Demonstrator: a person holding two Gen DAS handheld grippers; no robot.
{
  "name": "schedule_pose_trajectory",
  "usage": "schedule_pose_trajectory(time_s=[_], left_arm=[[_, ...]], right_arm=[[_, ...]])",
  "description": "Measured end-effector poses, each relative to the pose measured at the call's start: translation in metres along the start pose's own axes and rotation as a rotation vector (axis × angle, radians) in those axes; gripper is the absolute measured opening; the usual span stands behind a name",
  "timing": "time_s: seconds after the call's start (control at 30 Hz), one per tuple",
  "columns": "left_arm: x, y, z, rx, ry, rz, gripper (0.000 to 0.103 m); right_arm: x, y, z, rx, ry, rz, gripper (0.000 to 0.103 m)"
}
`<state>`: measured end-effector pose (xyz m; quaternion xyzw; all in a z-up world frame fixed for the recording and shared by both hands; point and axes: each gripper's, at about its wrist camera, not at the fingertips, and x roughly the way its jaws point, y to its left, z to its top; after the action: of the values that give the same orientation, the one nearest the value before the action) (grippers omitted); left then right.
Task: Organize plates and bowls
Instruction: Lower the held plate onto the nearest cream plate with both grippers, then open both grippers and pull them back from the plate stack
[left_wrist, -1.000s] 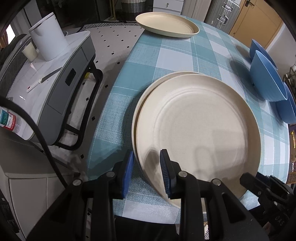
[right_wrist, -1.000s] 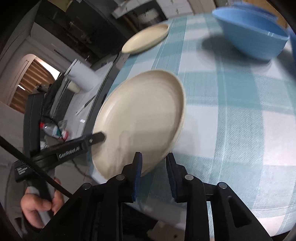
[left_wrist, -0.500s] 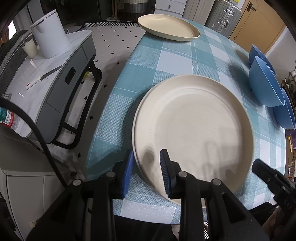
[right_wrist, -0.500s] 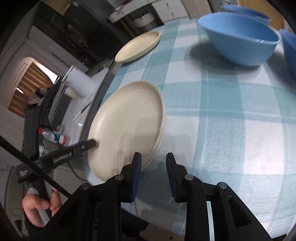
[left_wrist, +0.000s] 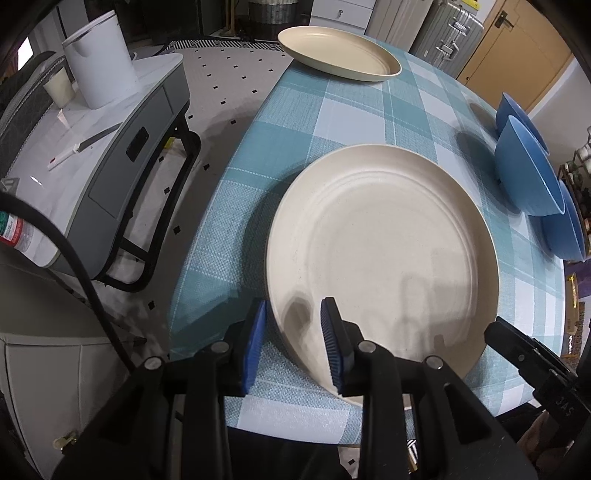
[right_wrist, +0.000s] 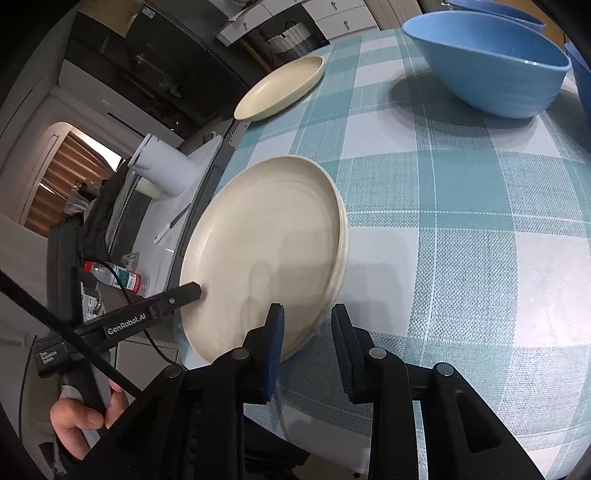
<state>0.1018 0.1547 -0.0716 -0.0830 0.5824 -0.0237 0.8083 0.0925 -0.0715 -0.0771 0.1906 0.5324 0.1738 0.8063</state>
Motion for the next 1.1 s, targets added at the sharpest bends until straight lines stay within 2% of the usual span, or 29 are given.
schedule_pose_trajectory(time_s=[0.03,0.1,0.27,0.43,0.53,0.67,0.8,0.93,1.1], left_arm=[[0.0,0.001,0.0,-0.005,-0.003,-0.005,0.044],[-0.002,0.004,0.0,-0.013,-0.018,-0.007,0.049],[-0.006,0.006,-0.002,-0.017,-0.038,-0.021,0.051],[-0.016,0.002,-0.005,0.004,-0.094,-0.016,0.051],[-0.031,-0.004,-0.007,0.033,-0.165,-0.007,0.052],[-0.062,-0.019,-0.011,0.086,-0.3,0.003,0.051],[-0.094,-0.038,-0.018,0.151,-0.436,0.017,0.054],[-0.119,-0.059,-0.024,0.21,-0.548,0.022,0.054],[-0.137,-0.088,-0.029,0.245,-0.64,-0.017,0.057]], right_arm=[[-0.003,0.0,0.0,0.0,-0.016,-0.001,0.027],[-0.007,-0.002,0.002,0.008,-0.045,-0.015,0.027],[-0.016,-0.008,0.006,0.039,-0.096,-0.028,0.028],[-0.035,0.005,0.005,-0.042,-0.202,-0.072,0.038],[-0.049,0.014,0.002,-0.098,-0.278,-0.104,0.044],[-0.07,0.016,0.0,-0.121,-0.365,-0.12,0.045],[-0.089,0.016,0.003,-0.182,-0.422,-0.185,0.05],[-0.117,0.008,0.002,-0.191,-0.507,-0.179,0.05],[-0.154,0.005,-0.015,-0.282,-0.638,-0.222,0.054]])
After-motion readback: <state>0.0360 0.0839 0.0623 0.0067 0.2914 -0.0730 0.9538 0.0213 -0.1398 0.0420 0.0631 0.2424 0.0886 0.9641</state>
